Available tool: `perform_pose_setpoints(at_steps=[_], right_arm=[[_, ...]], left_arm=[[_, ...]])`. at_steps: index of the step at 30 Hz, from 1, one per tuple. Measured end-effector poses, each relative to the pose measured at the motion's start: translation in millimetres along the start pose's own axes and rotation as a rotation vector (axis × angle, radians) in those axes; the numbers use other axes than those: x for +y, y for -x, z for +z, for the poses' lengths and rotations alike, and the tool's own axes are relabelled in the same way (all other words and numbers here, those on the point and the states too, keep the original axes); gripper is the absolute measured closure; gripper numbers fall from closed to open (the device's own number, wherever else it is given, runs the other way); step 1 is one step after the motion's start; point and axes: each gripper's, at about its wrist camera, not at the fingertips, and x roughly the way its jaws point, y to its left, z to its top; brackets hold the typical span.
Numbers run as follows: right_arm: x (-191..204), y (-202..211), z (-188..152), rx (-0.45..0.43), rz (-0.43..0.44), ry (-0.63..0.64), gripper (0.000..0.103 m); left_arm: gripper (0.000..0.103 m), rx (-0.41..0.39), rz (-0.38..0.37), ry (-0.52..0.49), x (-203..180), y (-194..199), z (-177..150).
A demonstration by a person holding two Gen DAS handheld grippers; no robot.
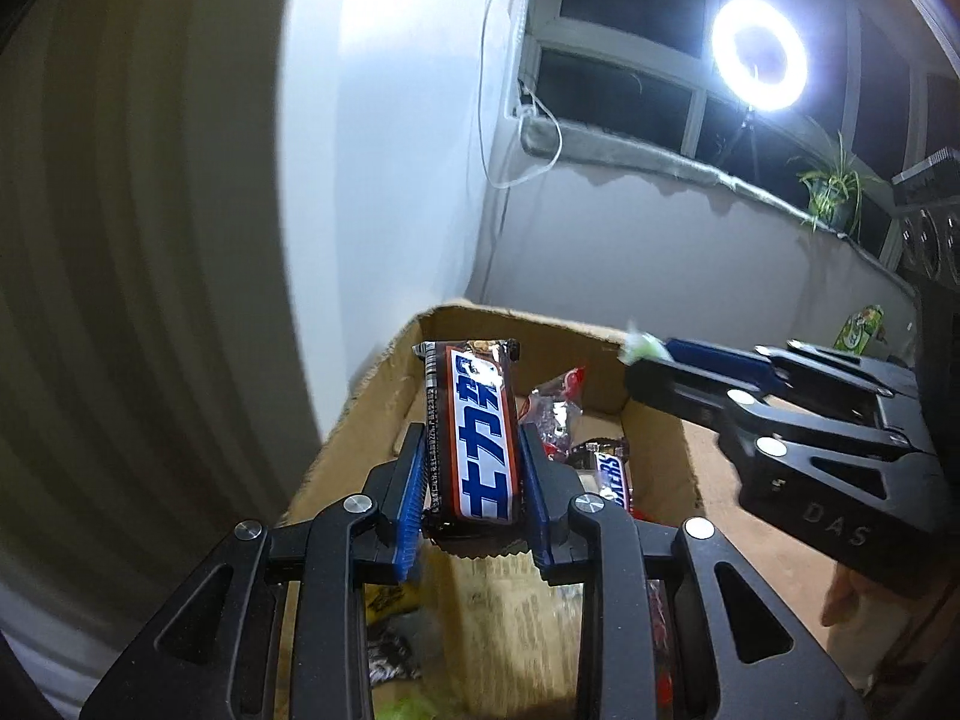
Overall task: Organize snacks
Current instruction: 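Carry the Snickers bar into the box with the left tool while the right carries the green candy, then open both tools over the box to drop the snacks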
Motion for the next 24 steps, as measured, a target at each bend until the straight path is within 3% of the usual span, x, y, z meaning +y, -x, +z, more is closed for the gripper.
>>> perform_pose_setpoints(at_steps=[1,3,5,7,14,16,20,24], right_arm=[[-1,-8,1,0.002,0.01,0.005,0.071],[-4,-26,1,0.067,-0.003,0.015,0.058],[-8,-18,-4,0.035,-0.016,-0.012,0.056],[-10,-2,-13,0.006,-0.023,-0.023,0.04],[-13,56,-26,-0.082,-0.112,-0.063,0.015],[-12,74,-27,-0.105,-0.126,-0.09,0.004],[-16,107,-31,-0.152,-0.136,-0.156,0.0],[-20,133,-39,-0.164,-0.211,-0.181,0.0]], left_arm=[[0.067,0.019,0.007,-0.004,-1,-4,-1],[0.034,0.036,0.042,-0.005,-1,-4,-2],[0.02,-0.002,0.087,-0.008,-1,10,-4],[0.02,-0.026,0.12,-0.03,-4,22,-5],[0.02,-0.07,0.157,-0.071,-17,53,-4],[0.02,-0.082,0.159,-0.069,-20,65,-4],[0.019,-0.107,0.159,-0.069,-28,84,-2],[0.009,-0.132,0.142,-0.083,-44,101,0]])
